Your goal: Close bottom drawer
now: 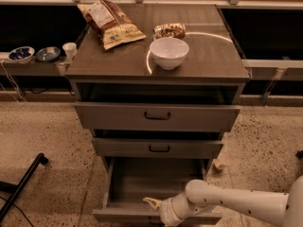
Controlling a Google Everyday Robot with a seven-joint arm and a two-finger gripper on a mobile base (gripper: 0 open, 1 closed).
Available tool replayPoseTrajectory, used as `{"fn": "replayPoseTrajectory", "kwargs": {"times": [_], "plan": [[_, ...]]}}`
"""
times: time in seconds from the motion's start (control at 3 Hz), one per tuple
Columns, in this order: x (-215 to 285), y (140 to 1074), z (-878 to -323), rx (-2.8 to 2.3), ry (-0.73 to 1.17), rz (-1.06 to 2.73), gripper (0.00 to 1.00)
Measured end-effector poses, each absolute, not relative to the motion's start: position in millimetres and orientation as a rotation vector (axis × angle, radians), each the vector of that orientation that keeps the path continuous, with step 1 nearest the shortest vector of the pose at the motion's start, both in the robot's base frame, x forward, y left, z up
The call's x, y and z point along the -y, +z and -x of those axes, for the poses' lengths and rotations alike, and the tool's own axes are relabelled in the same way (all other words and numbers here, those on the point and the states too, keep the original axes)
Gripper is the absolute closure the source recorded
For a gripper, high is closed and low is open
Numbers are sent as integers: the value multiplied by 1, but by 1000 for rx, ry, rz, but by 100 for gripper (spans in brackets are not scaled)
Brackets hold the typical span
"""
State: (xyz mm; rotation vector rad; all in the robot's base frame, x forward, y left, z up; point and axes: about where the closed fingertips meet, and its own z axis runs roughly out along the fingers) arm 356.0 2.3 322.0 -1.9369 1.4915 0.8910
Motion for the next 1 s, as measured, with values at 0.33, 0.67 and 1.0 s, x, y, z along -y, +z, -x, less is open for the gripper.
{"fn": "replayPoseTrajectory", "kwargs": {"times": [0.33,0.67,1.0], "plan": [[-11,310,-342,-1498,944,1917,0],[-11,310,-342,-1498,944,1916,0],[5,297,-359,-1534,847,1809,0]]}}
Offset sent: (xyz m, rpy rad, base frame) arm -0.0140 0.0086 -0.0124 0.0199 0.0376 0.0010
